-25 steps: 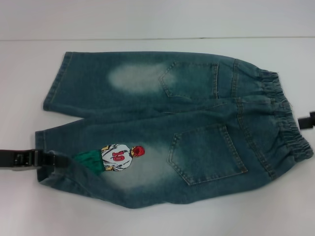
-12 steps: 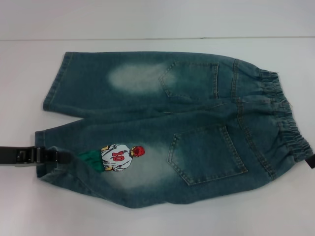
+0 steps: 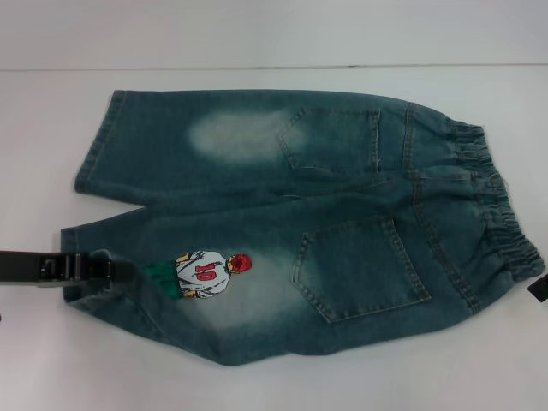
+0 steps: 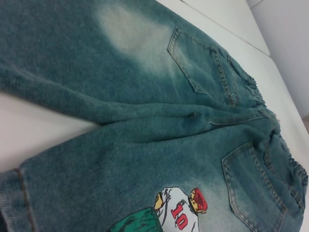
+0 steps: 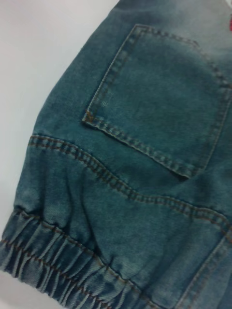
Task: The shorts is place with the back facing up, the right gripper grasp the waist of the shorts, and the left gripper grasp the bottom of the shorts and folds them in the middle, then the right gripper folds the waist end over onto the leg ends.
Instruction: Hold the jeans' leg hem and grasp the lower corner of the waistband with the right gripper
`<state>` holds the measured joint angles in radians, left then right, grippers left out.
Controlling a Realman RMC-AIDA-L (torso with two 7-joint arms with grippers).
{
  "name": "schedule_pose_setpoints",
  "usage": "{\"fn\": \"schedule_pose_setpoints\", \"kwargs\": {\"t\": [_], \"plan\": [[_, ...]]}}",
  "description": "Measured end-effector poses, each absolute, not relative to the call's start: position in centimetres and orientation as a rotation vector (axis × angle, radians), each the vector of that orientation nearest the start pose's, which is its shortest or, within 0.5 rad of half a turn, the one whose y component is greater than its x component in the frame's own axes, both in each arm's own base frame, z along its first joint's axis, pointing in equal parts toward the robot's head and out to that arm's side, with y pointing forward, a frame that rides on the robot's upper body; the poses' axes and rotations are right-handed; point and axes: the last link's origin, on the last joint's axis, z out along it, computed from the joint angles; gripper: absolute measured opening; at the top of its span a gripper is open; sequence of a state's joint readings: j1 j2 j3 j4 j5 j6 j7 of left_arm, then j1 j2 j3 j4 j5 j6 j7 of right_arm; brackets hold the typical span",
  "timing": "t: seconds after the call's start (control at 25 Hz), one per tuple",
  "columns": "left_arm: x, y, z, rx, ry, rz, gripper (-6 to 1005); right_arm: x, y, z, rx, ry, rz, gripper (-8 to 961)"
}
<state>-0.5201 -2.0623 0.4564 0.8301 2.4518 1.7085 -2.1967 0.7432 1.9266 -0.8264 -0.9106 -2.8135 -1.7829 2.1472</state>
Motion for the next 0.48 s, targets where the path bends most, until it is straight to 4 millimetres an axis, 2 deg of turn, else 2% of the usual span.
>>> {"fn": "schedule_pose_setpoints", "kwargs": {"t": [0.48], "plan": [[-30.9,30.5,3.7,-2.391,-1.776,-0.401,-1,28.0,36.0,6.2,-2.594,1.197,-0.716,889]]}}
